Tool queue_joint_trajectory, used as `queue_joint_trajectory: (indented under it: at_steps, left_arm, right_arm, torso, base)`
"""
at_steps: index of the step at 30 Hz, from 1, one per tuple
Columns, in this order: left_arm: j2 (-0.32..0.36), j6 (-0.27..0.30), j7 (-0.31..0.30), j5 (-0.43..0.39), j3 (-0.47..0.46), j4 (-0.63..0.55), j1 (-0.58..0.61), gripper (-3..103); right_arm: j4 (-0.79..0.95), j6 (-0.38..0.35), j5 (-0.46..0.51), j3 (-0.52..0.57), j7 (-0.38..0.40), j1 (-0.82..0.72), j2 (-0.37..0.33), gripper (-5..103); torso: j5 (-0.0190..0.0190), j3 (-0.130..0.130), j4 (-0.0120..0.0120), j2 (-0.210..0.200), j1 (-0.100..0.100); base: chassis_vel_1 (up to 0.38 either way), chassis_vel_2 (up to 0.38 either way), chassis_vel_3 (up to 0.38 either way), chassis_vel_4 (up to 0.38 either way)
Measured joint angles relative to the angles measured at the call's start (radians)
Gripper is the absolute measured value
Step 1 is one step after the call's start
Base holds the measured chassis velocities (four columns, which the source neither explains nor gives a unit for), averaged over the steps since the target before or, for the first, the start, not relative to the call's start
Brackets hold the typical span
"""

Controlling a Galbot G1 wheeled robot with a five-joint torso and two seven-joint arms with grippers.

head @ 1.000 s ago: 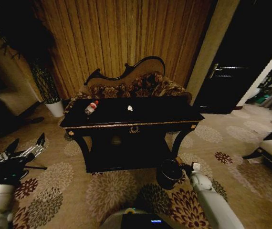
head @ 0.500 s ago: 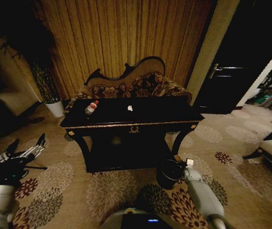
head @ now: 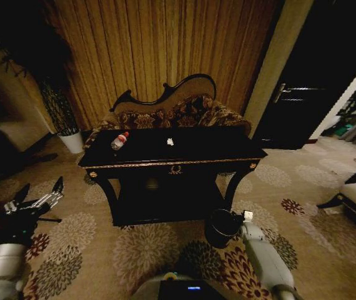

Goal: Move to the front of the table and place the trash on the table into the trash bin.

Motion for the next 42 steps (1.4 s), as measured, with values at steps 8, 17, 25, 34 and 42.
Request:
queue_joint_trajectory:
  at_steps: [8,17,25,34,42]
  left_arm:
    - [0.014,0.000,0.000,-0.010,-0.016,0.000,-0.002,100]
    - [0.014,0.001,0.000,-0.014,-0.019,0.000,0.000,100]
    - [0.015,0.001,0.000,-0.027,-0.020,0.000,-0.003,100]
    - [0.022,-0.013,0.003,-0.037,-0.024,0.000,-0.001,100]
    - [0.059,-0.017,0.008,-0.037,-0.033,0.028,-0.008,100]
  right_arm:
    - [0.011,-0.006,0.009,0.003,0.000,-0.004,0.002,97]
    - [0.027,-0.013,0.020,0.000,0.001,-0.017,-0.016,100]
    - [0.059,-0.023,0.037,0.005,0.002,-0.038,-0.018,100]
    - [0.361,0.052,0.207,0.050,-0.079,-0.174,-0.047,100]
    - [0.833,0.071,0.226,0.102,-0.119,-0.307,-0.088,100]
  torso:
    - [0.0001,0.000,0.0000,0.000,0.000]
    - [0.0000,0.000,-0.0001,0.000,0.000]
    - [0.0001,0.000,0.0000,0.000,0.000]
    - [0.0000,0.000,-0.0001,0.000,0.000]
    - [-0.0003,0.000,0.0001,0.000,0.000]
  base:
    - [0.000,0.000,0.000,0.000]
    - [0.000,0.000,0.000,0.000]
    - [0.000,0.000,0.000,0.000]
    - [0.000,0.000,0.000,0.000]
    - [0.000,0.000,0.000,0.000]
